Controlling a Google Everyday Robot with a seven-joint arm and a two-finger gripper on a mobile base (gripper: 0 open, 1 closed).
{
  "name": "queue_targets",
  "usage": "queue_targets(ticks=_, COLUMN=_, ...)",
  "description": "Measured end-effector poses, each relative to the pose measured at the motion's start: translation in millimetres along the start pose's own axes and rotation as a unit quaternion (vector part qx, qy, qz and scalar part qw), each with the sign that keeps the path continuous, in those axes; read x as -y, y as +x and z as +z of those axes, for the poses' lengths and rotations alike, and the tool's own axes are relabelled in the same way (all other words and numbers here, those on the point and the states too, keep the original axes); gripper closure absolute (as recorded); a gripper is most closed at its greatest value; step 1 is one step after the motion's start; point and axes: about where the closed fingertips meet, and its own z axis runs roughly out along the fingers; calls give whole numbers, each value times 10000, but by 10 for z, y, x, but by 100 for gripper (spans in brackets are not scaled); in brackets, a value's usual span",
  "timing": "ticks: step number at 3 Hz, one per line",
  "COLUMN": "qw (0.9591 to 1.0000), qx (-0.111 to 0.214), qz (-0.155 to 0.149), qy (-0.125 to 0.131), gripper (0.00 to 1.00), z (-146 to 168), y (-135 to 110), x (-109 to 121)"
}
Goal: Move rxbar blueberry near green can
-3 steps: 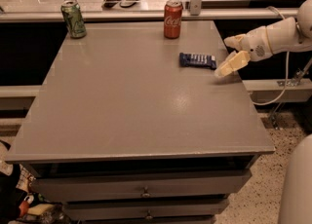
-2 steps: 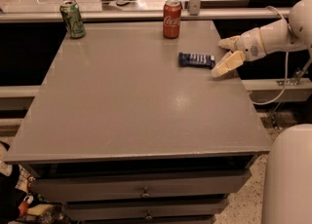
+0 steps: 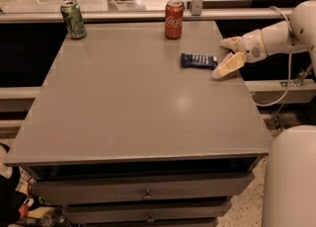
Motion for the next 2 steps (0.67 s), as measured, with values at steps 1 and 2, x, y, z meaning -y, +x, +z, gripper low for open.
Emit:
queue_targets(ticks=1, qw=10000, qx=0, qz=0, qy=0, gripper=0, z=0, y=0, x=0)
queue_targets(ticks=2, qw=10000, qx=1, qz=-1, qy=0, gripper=0, z=0, y=-1, x=0)
